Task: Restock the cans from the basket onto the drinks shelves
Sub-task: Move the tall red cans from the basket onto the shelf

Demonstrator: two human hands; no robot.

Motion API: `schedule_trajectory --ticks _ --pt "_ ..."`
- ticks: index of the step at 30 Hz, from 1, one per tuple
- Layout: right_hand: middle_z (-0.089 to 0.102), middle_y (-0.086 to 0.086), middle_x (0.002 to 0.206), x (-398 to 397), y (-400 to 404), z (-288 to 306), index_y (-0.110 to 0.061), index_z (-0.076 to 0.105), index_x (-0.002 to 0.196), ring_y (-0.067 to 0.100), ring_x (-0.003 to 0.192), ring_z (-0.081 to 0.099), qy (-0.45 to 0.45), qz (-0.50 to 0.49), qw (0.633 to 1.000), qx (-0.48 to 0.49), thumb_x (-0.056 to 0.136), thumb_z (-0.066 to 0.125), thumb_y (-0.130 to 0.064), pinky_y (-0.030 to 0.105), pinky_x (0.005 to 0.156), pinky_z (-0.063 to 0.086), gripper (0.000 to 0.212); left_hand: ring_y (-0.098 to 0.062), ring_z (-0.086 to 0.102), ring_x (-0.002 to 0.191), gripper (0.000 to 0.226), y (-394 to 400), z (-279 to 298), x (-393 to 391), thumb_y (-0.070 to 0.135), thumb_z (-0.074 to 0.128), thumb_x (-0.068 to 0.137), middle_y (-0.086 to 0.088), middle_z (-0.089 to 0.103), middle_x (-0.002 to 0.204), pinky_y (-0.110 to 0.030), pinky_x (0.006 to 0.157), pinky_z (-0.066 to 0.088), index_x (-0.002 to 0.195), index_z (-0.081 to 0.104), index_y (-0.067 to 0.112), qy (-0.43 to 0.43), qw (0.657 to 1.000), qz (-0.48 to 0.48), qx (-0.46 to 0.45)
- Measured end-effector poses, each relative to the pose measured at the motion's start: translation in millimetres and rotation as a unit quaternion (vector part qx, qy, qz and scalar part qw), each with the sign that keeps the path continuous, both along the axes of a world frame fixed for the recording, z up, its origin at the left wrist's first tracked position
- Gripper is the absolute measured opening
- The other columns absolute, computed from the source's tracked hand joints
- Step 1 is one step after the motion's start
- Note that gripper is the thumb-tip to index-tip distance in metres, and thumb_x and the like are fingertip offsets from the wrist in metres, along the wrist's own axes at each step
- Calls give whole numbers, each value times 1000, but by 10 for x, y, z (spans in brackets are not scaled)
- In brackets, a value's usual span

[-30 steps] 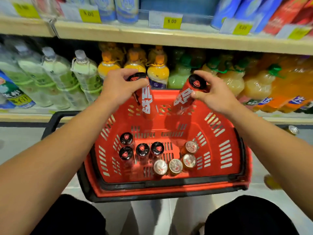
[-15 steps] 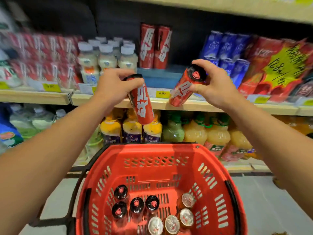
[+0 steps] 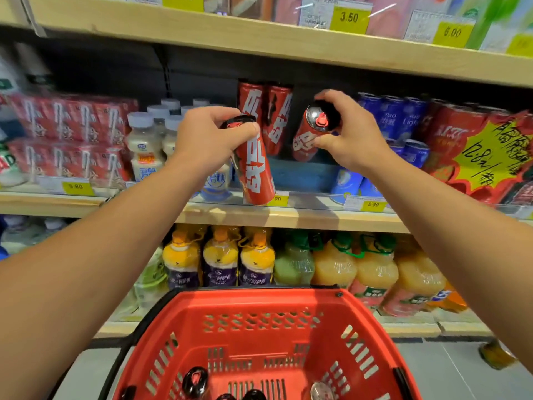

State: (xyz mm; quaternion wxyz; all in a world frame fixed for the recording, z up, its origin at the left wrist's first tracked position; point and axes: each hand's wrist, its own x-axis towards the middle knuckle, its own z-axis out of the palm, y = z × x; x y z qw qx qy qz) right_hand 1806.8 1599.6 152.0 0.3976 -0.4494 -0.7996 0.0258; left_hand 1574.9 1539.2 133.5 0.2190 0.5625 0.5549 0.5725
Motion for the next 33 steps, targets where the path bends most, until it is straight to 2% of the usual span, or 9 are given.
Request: schedule_trajectory --ticks 3,7,10,13,17,22,25,28,33 --pt "57 -2 131 -30 225 23 -21 50 135 12 117 53 -7 -12 999 -30 71 76 -9 14 96 37 70 -3 61 99 47 73 17 21 37 77 77 22 60 96 -39 90 56 121 67 24 2 1000 1 -1" --pt "59 -2 125 -53 452 71 -25 50 135 14 113 57 10 -2 998 -68 73 73 -12 27 102 43 68 -10 63 106 53 186 18 8 42 77 74 14 66 107 -41 90 55 122 66 21 7 1000 3 -5" --pt "56 -2 127 -80 542 87 -23 47 137 12 115 55 37 15 995 -88 75 71 -7 26 102 44 68 -14 64 109 64 262 28 9 49 76 68 4 68 120 -42 90 56 125 65 21 11 1000 2 -5" --pt "55 0 127 -107 649 12 -15 42 136 15 116 55 127 20 988 -83 76 71 -7 29 101 46 67 -14 64 108 62 330 35 29 47 77 70 3 68 120 -42 89 56 125 65 22 22 1000 -1 3" --pt "56 4 129 -136 772 -70 -12 47 132 18 118 55 217 4 971 -96 81 71 -6 35 103 47 57 -13 62 112 64 390 44 59 46 77 71 2 66 124 -41 93 54 128 64 20 27 1000 -4 6" --pt "51 6 138 -239 855 -71 -22 49 135 20 119 55 244 -21 964 -102 88 67 -21 32 95 50 50 -11 59 116 60 463 48 75 44 77 75 3 64 127 -39 98 51 128 63 20 43 999 5 11" --pt "53 5 137 -289 888 -64 -20 43 140 16 116 55 277 -27 953 -117 92 64 -19 25 88 48 52 -11 58 117 60 501 45 74 45 76 75 4 64 128 -39 98 51 128 62 20 46 999 4 9" --pt "53 5 139 -318 930 -63 -20 37 144 16 117 54 318 -21 937 -144 95 60 -17 27 90 48 54 -11 58 118 61 535 38 60 48 76 74 4 64 127 -40 98 51 127 63 21 47 999 0 10" --pt "55 1 135 -354 944 -93 -25 37 145 15 115 56 318 -16 934 -165 99 51 -23 32 95 48 49 -11 57 118 62 561 30 50 50 74 74 6 64 127 -41 98 51 128 63 22 46 999 -3 7"
